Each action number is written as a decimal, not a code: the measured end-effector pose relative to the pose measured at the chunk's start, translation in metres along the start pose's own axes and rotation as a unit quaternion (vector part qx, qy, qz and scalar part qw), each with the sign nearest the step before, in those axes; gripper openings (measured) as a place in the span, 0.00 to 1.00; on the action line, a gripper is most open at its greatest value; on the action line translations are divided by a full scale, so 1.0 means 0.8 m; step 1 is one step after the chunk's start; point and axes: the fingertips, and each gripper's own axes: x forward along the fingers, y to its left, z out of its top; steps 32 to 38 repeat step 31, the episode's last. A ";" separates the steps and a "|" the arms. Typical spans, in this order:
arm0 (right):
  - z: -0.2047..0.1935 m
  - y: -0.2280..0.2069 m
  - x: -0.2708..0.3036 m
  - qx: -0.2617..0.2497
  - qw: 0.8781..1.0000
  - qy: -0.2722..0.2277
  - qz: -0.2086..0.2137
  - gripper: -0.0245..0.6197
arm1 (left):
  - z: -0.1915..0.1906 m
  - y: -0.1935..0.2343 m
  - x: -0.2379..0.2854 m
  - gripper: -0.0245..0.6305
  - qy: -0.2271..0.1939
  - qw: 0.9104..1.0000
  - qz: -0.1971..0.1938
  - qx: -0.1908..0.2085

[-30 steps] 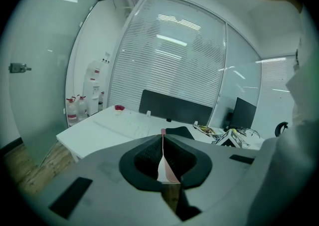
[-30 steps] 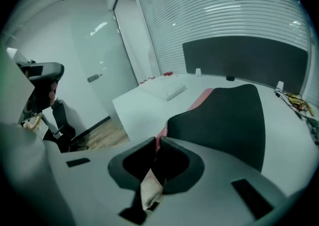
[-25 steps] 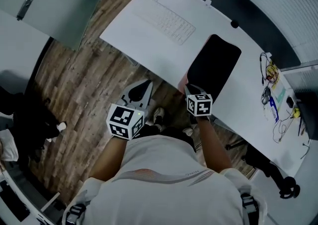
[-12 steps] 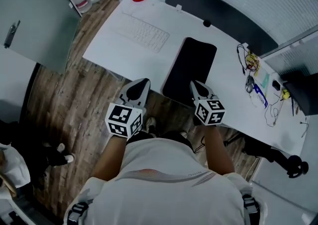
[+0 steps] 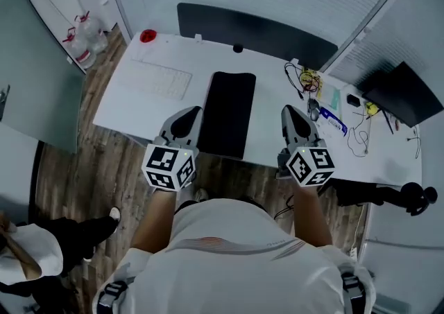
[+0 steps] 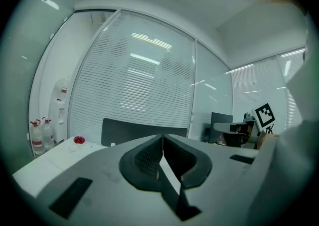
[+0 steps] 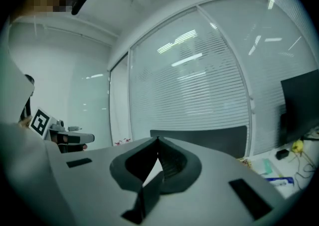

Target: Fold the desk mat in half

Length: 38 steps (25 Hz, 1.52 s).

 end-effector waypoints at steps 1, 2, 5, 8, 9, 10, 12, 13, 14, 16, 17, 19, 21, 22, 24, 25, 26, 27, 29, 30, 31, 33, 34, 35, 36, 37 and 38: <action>0.012 -0.012 -0.010 0.002 1.000 -0.012 -0.012 0.12 | 0.006 -0.010 0.007 0.06 -0.004 1.000 -0.006 0.004; 0.022 -0.024 -0.020 0.004 0.999 -0.023 -0.023 0.12 | 0.012 -0.020 0.015 0.06 -0.007 1.000 -0.013 0.007; 0.041 -0.053 -0.043 -0.001 0.998 -0.044 -0.049 0.12 | 0.025 -0.046 0.033 0.06 -0.017 0.999 -0.028 0.016; 0.045 -0.074 -0.060 -0.016 0.997 -0.044 -0.062 0.12 | 0.027 -0.065 0.049 0.06 -0.020 0.999 -0.037 0.018; 0.044 -0.080 -0.064 -0.020 0.997 -0.044 -0.065 0.12 | 0.027 -0.071 0.054 0.06 -0.021 0.999 -0.039 0.019; 0.044 -0.087 -0.068 -0.022 0.996 -0.044 -0.068 0.12 | 0.026 -0.077 0.059 0.06 -0.021 0.999 -0.042 0.020; 0.042 -0.098 -0.077 -0.023 0.996 -0.049 -0.073 0.12 | 0.022 -0.089 0.066 0.06 -0.022 0.998 -0.047 0.023; 0.042 -0.103 -0.081 -0.021 0.996 -0.054 -0.073 0.12 | 0.020 -0.095 0.068 0.06 -0.021 0.998 -0.049 0.023; 0.042 -0.106 -0.085 -0.019 0.996 -0.058 -0.072 0.12 | 0.018 -0.100 0.070 0.06 -0.019 0.998 -0.050 0.024; 0.045 -0.114 -0.088 -0.018 0.995 -0.063 -0.071 0.12 | 0.017 -0.107 0.076 0.06 -0.015 0.998 -0.051 0.023; 0.045 -0.118 -0.089 -0.018 0.995 -0.063 -0.072 0.12 | 0.017 -0.110 0.080 0.06 -0.013 0.998 -0.051 0.023; 0.043 -0.126 -0.091 -0.017 0.995 -0.060 -0.074 0.12 | 0.016 -0.117 0.085 0.06 -0.010 0.998 -0.053 0.024; 0.040 -0.129 -0.095 -0.018 0.995 -0.057 -0.076 0.12 | 0.015 -0.122 0.087 0.06 -0.010 0.998 -0.055 0.025; 0.038 -0.130 -0.097 -0.018 0.995 -0.056 -0.076 0.12 | 0.014 -0.125 0.087 0.06 -0.010 0.998 -0.056 0.025; 0.036 -0.130 -0.099 -0.021 0.995 -0.054 -0.076 0.12 | 0.013 -0.129 0.089 0.06 -0.011 0.998 -0.058 0.025; 0.035 -0.131 -0.100 -0.022 0.995 -0.052 -0.076 0.12 | 0.013 -0.131 0.090 0.06 -0.011 0.998 -0.059 0.025; 0.034 -0.132 -0.101 -0.023 0.996 -0.051 -0.076 0.12 | 0.012 -0.134 0.091 0.06 -0.011 0.998 -0.060 0.025; 0.033 -0.133 -0.103 -0.024 0.996 -0.050 -0.076 0.12 | 0.011 -0.136 0.093 0.06 -0.010 0.998 -0.061 0.025; 0.032 -0.136 -0.105 -0.025 0.996 -0.049 -0.076 0.12 | 0.010 -0.141 0.096 0.06 -0.010 0.998 -0.063 0.026; 0.031 -0.138 -0.106 -0.026 0.996 -0.049 -0.076 0.12 | 0.009 -0.143 0.097 0.06 -0.010 0.998 -0.064 0.026; 0.030 -0.140 -0.107 -0.027 0.996 -0.048 -0.077 0.12 | 0.009 -0.145 0.098 0.06 -0.010 0.998 -0.065 0.026; 0.030 -0.140 -0.107 -0.027 0.996 -0.048 -0.077 0.12 | 0.009 -0.145 0.098 0.06 -0.010 0.998 -0.065 0.026; 0.030 -0.140 -0.107 -0.027 0.996 -0.048 -0.077 0.12 | 0.009 -0.145 0.098 0.06 -0.010 0.998 -0.065 0.026; 0.030 -0.140 -0.107 -0.027 0.996 -0.048 -0.077 0.12 | 0.009 -0.145 0.098 0.06 -0.010 0.998 -0.065 0.026; 0.030 -0.140 -0.107 -0.027 0.996 -0.048 -0.077 0.12 | 0.009 -0.145 0.098 0.06 -0.010 0.998 -0.065 0.026; 0.030 -0.140 -0.107 -0.027 0.996 -0.048 -0.077 0.12 | 0.009 -0.145 0.098 0.06 -0.010 0.998 -0.065 0.026; 0.030 -0.140 -0.107 -0.027 0.996 -0.048 -0.077 0.12 | 0.009 -0.145 0.098 0.06 -0.010 0.998 -0.065 0.026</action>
